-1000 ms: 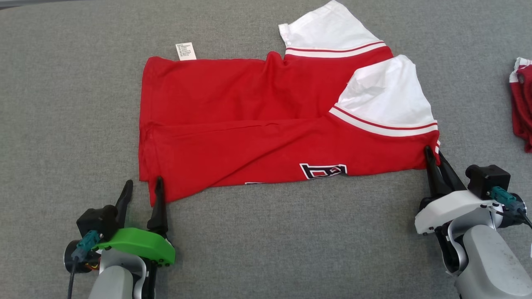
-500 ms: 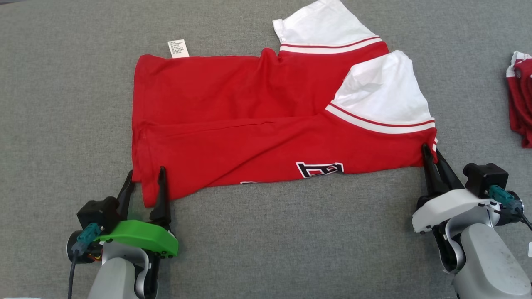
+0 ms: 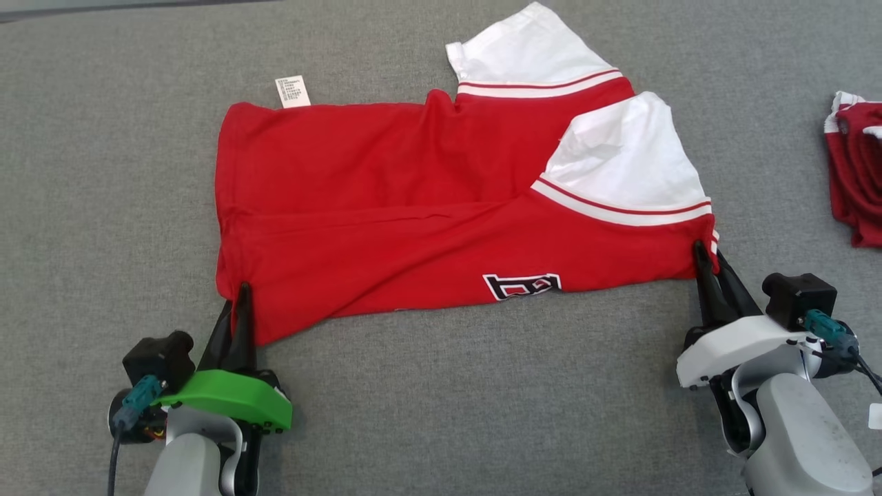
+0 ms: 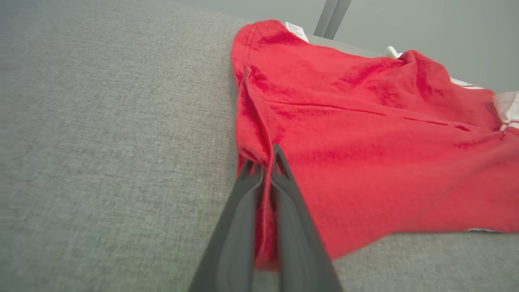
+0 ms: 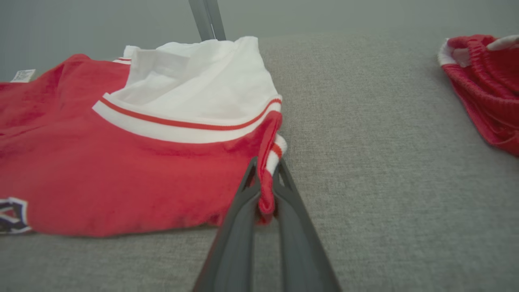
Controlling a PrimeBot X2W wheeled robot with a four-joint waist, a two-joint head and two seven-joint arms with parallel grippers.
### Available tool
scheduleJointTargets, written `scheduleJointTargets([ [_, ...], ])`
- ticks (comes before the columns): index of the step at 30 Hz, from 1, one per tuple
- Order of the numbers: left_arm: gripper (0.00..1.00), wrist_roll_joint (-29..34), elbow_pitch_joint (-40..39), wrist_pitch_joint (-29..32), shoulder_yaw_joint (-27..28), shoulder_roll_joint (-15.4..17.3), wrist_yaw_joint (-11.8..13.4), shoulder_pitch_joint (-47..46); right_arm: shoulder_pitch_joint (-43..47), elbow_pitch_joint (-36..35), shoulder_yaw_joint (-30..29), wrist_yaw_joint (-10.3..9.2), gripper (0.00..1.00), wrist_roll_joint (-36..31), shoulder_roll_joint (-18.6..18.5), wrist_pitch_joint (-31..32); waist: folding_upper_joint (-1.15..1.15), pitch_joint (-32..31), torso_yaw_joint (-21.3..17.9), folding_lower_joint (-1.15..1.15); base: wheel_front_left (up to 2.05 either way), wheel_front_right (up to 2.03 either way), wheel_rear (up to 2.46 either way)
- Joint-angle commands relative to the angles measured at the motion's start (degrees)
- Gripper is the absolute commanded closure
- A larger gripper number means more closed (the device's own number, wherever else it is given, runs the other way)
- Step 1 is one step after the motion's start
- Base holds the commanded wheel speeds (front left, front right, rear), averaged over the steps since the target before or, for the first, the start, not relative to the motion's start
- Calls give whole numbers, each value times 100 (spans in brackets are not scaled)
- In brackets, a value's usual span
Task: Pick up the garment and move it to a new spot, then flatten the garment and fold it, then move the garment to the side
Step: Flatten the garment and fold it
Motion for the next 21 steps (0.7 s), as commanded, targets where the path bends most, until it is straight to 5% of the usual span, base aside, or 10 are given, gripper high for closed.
scheduleJointTargets([
  [1,100,-26,28,0,74,18,-14,126,69,39,5,-9,100,14,13,3,15,-183,-37,0,0,0,0],
  [21,100,56,842,0,288,148,-4,1425,1588,201,404,-10,100,407,15,3,15,-1920,-286,0,0,0,0],
])
